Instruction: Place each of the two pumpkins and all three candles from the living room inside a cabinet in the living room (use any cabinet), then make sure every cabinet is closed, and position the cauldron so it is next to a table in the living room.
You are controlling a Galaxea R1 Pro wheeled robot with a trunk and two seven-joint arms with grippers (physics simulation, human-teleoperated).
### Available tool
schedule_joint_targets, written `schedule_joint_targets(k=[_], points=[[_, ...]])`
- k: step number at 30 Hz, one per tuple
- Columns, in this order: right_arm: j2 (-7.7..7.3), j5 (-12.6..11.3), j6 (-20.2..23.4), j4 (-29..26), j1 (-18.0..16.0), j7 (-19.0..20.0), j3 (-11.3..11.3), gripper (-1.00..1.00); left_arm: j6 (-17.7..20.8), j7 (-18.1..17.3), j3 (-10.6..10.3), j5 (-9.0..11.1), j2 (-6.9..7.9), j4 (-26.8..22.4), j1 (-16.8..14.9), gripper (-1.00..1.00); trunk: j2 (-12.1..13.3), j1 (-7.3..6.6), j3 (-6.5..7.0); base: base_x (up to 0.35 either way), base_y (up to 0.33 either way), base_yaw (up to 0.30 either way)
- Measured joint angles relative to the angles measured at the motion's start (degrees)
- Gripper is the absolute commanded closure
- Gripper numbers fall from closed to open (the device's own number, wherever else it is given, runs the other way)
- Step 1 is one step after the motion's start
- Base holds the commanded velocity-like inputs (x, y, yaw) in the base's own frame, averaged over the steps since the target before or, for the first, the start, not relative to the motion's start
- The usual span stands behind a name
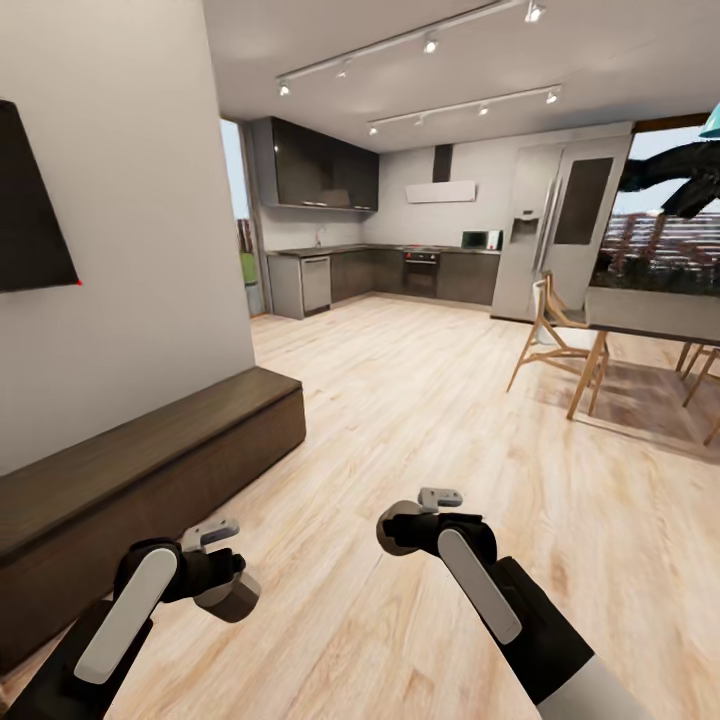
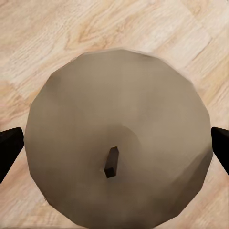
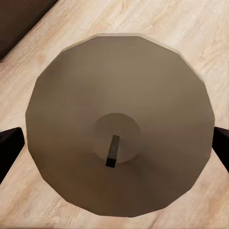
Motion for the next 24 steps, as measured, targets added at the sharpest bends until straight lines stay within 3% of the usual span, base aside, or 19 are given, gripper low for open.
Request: schedule_joint_targets(k=[10, 16, 24], points=[[0.08, -0.1, 0.0, 0.0, 0.0, 0.0, 0.0, 1.0, 0.0, 0.0, 0.3, 0.2, 0.12, -0.2, 0.0, 1.0, 0.0, 0.0, 0.0, 0.0, 0.0, 0.289], [0.08, -0.1, 0.0, 0.1, 0.0, -0.1, 0.1, 1.0, 0.1, 0.0, 2.7, 0.2, 0.18, -0.2, 0.0, 1.0, 0.0, 0.0, 0.0, 0.0, 0.0, 0.292], [0.08, -0.1, 0.0, 0.1, 0.0, -0.1, 0.1, 1.0, 0.1, 0.0, 3.0, 0.2, 0.18, -0.2, 0.0, 1.0, 0.0, 0.0, 0.0, 0.0, 0.0, 0.292]])
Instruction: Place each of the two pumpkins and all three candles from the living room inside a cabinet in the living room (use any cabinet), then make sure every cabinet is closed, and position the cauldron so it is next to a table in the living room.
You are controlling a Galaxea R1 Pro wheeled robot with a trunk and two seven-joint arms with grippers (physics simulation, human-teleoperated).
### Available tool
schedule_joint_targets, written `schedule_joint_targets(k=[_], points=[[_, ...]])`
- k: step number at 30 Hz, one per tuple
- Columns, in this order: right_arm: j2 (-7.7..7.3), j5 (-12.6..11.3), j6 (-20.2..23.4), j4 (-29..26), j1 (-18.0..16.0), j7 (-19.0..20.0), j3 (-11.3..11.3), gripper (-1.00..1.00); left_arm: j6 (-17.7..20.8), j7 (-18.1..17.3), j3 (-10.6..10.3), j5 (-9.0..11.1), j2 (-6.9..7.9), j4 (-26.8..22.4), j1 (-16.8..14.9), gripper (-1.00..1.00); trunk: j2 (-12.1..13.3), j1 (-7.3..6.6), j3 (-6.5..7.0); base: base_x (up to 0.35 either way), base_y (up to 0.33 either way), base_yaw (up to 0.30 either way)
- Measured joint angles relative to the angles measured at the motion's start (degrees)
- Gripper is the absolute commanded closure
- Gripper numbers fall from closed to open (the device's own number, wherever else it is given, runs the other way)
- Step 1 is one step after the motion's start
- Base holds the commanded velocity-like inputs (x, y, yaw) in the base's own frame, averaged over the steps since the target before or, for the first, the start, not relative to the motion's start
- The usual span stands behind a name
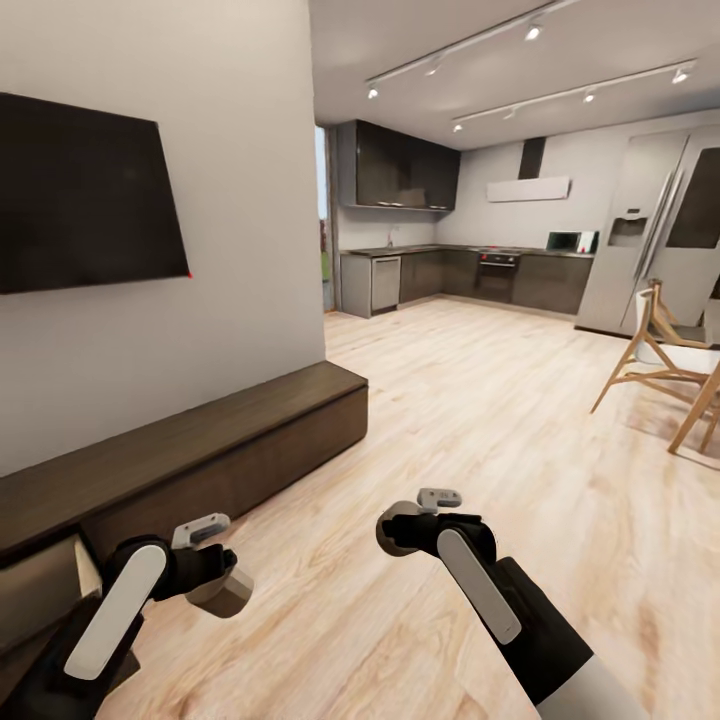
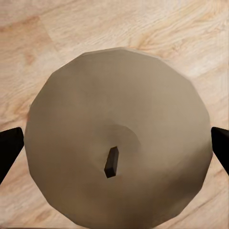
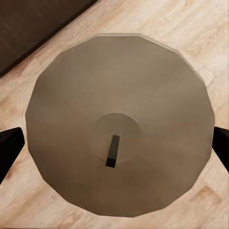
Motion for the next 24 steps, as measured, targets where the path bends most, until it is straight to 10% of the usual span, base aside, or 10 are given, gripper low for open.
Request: schedule_joint_targets(k=[24], points=[[-0.09, 0.0, -0.1, -0.1, 0.0, 0.2, 0.0, 1.0, -0.1, 0.0, 0.0, 0.1, -0.11, 0.0, 0.0, 1.0, 6.0, -3.29, 2.69, 0.0, 0.0, 0.207]])
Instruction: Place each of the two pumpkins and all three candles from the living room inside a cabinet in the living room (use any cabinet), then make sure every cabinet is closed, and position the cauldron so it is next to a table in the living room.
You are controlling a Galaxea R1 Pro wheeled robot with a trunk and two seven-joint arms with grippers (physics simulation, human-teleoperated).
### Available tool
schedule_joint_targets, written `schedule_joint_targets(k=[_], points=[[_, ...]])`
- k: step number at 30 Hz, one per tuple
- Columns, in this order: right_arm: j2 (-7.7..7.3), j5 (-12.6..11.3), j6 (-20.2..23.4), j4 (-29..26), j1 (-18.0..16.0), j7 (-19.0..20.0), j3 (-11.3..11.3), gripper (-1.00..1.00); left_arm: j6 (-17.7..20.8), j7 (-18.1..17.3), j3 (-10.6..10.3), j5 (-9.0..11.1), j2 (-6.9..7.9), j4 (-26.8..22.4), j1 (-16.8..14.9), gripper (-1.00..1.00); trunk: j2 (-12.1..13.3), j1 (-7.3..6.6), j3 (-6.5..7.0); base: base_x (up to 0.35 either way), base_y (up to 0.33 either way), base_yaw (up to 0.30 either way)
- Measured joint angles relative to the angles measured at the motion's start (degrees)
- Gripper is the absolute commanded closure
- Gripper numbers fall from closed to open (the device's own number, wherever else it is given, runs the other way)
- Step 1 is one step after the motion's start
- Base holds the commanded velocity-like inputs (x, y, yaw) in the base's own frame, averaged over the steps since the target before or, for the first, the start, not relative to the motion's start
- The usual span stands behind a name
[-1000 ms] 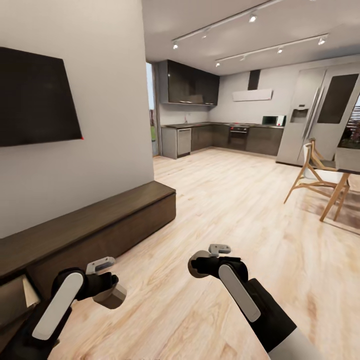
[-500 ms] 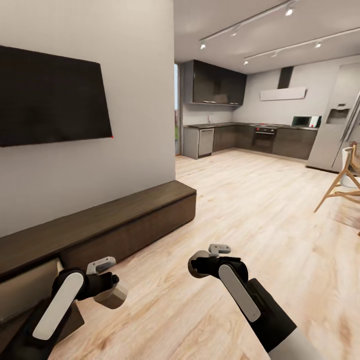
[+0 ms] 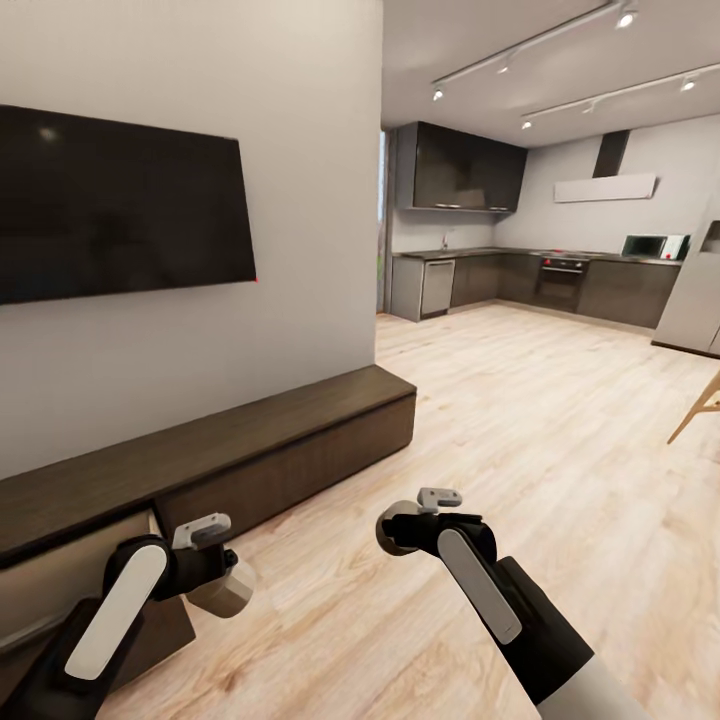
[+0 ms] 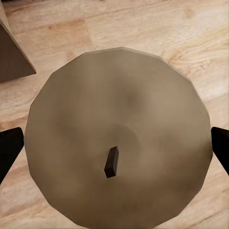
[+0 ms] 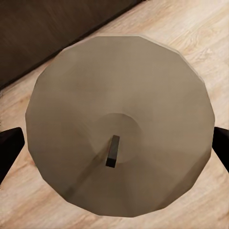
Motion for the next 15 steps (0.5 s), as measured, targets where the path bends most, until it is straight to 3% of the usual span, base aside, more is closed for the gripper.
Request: schedule_joint_targets(k=[6, 11, 15], points=[[0.0, 0.0, 0.0, 0.0, 0.0, 0.1, 0.0, 1.0, 0.0, 0.0, 0.0, 0.1, 0.0, 0.0, 0.0, 1.0, 2.4, -1.32, 1.08, 0.0, 0.0, 0.042], [0.02, 0.0, 0.1, 0.0, 0.0, 0.0, 0.0, 1.0, 0.0, 0.0, 0.0, 0.0, 0.01, 0.1, 0.0, 1.0, 4.4, -2.42, 1.97, 0.0, 0.0, 0.234], [0.03, 0.0, 0.1, 0.0, 0.0, 0.0, 0.0, 1.0, 0.0, 0.0, 0.0, 0.0, 0.01, 0.0, 0.0, 1.0, 4.4, -2.42, 1.98, 0.0, 0.0, 0.286]])
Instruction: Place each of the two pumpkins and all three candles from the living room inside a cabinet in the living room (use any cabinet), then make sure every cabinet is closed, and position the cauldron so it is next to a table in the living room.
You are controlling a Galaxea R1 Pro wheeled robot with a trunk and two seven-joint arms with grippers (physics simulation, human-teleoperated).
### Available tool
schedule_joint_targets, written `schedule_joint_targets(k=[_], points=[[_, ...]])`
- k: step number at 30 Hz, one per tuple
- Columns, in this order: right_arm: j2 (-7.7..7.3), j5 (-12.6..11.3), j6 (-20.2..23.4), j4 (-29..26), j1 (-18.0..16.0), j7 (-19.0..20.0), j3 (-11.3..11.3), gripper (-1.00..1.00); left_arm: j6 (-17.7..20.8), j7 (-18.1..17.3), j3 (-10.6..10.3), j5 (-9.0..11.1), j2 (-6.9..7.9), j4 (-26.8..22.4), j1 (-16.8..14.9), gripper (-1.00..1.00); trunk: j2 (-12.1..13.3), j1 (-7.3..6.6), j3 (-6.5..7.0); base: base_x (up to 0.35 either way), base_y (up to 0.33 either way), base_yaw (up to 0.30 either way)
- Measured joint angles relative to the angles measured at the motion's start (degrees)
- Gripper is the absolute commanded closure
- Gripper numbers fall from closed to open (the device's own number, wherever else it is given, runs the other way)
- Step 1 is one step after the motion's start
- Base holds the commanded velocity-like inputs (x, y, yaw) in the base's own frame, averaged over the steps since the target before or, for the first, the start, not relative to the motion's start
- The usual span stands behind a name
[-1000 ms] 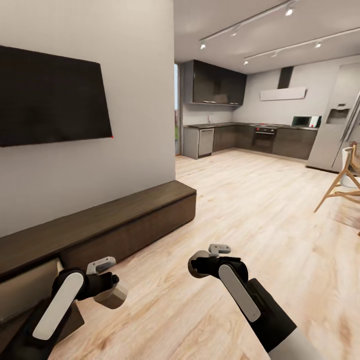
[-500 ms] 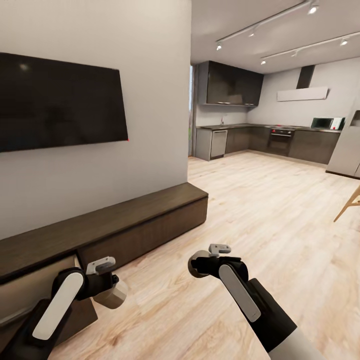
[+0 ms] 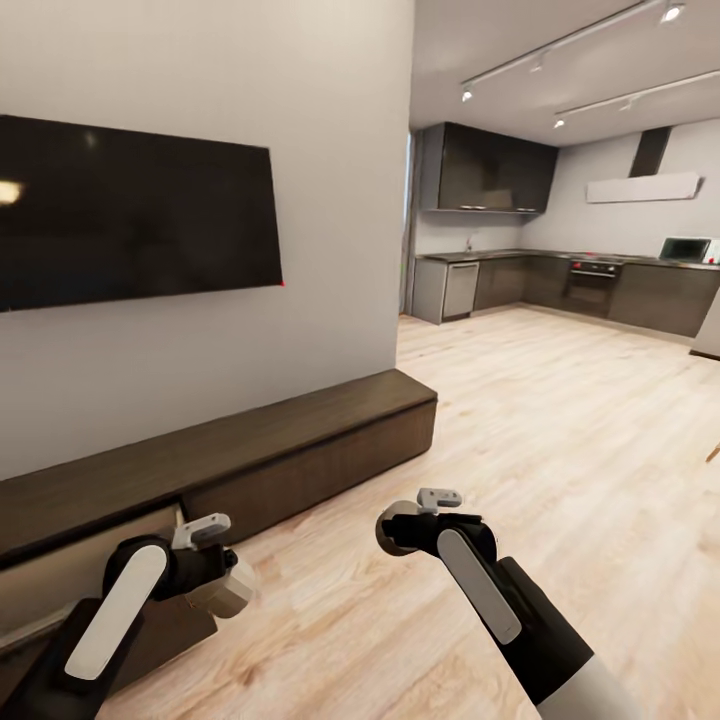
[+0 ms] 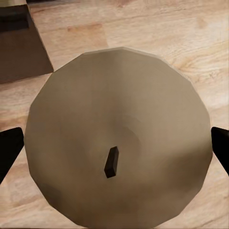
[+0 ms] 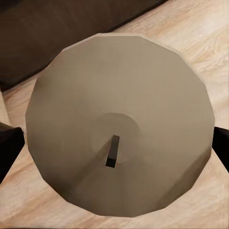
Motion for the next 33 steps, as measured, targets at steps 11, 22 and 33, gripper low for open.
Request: schedule_joint_targets(k=[11, 22, 33], points=[[0.05, 0.0, 0.0, 0.0, 0.0, -0.1, 0.1, 1.0, 0.0, -0.1, 0.1, 0.0, 0.05, -0.1, 0.0, 1.0, 0.0, 0.0, 0.0, 0.0, 0.002, 0.292], [0.05, 0.0, 0.0, 0.0, 0.0, -0.1, 0.2, 1.0, 0.0, -0.2, -0.1, 0.0, 0.0, -0.1, 0.0, 1.0, 0.0, 0.0, 0.0, 0.0, 0.127, 0.292], [0.05, 0.0, 0.0, 0.0, 0.0, -0.1, 0.2, 1.0, 0.1, -0.3, -0.1, -0.1, 0.0, -0.1, 0.0, 1.0, 0.0, 0.02, 0.0, -0.047, 0.065, 0.292]])
